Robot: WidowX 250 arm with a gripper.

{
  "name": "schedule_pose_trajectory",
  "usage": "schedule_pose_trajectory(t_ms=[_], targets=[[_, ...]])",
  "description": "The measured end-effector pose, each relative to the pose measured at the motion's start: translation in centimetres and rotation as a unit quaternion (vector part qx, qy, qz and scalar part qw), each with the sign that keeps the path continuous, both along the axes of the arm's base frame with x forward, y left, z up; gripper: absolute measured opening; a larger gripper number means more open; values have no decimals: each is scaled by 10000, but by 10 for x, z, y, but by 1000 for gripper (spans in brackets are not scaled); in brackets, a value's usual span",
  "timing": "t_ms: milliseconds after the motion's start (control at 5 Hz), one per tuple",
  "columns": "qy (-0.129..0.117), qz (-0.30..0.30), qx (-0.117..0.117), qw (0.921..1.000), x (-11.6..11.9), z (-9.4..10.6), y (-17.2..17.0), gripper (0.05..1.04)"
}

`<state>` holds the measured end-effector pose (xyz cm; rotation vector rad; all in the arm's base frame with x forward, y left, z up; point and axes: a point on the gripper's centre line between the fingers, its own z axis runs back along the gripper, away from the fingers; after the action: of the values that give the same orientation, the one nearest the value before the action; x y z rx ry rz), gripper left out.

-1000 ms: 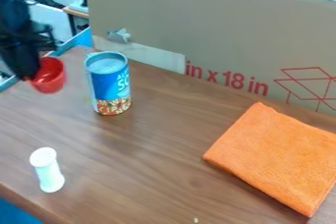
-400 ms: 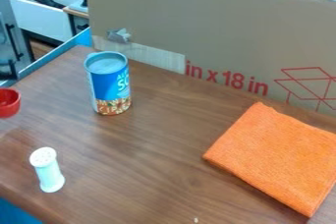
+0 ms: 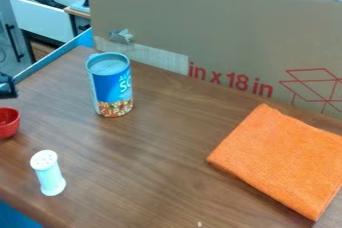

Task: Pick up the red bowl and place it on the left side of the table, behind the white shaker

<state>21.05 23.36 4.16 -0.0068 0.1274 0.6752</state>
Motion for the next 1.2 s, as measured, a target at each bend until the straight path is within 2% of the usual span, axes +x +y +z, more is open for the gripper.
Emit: schedule_pose_trajectory(t_ms=[200, 400, 600, 800, 1000, 1200], targets=[[-68, 43, -81, 9999, -3, -1, 2, 105], [-57, -53, -274, 9996, -4, -1, -4, 289], [-202, -63, -198, 9996, -4, 10, -7, 570], [-488, -63, 112, 9987, -4, 38, -7, 874], [-735, -265, 211, 9967, -2, 63, -20, 1013], [-962, -1337, 142, 9862, 12, 87, -73, 1009]])
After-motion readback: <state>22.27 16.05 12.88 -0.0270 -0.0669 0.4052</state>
